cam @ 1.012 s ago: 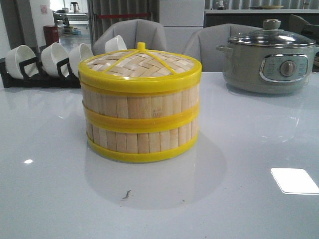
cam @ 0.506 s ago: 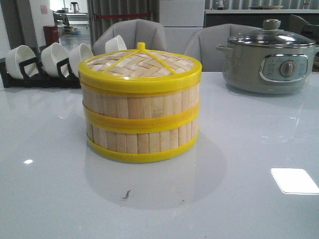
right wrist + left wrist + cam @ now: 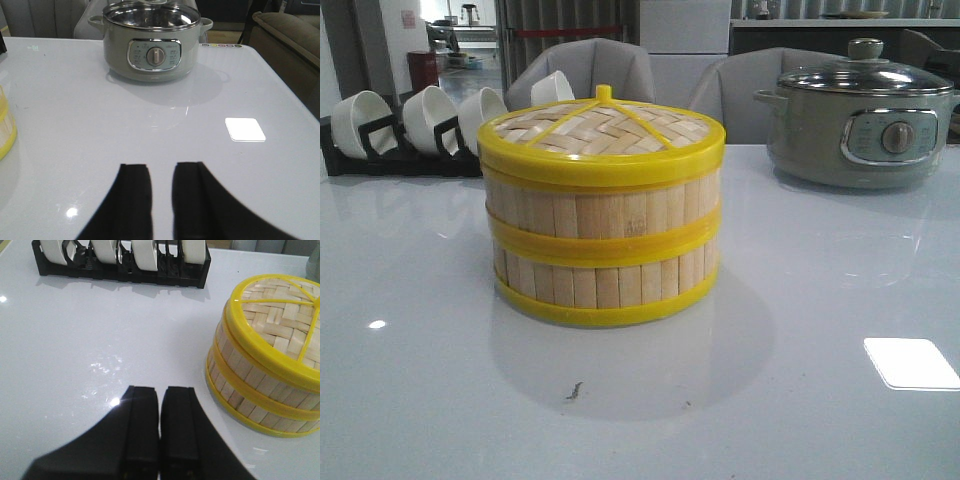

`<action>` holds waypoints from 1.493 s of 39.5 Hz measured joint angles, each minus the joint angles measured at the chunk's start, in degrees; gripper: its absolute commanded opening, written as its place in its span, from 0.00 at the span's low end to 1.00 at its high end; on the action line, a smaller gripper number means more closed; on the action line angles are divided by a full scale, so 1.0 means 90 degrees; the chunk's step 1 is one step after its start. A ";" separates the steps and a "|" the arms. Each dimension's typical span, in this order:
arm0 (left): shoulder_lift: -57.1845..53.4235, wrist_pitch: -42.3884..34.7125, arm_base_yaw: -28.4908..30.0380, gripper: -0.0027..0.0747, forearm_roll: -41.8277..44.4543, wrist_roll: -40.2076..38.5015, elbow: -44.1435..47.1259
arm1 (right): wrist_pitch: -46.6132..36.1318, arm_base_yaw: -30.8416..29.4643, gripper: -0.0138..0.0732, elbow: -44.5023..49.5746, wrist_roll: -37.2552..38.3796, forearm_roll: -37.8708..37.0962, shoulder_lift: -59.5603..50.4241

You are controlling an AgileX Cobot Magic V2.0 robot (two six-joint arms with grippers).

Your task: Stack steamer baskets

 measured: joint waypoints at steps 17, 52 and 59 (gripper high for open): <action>0.0000 0.0000 0.0000 0.16 0.0000 0.0000 0.0000 | 0.0000 0.0000 0.20 0.0000 0.0000 0.0000 0.0000; 0.0000 -0.0030 0.0000 0.16 0.0244 0.0000 0.0000 | 0.0000 0.0000 0.20 0.0000 0.0000 0.0000 0.0000; -0.0292 -0.0339 0.0000 0.16 0.0737 0.0000 0.0028 | 0.0000 0.0000 0.20 0.0000 0.0000 0.0000 0.0000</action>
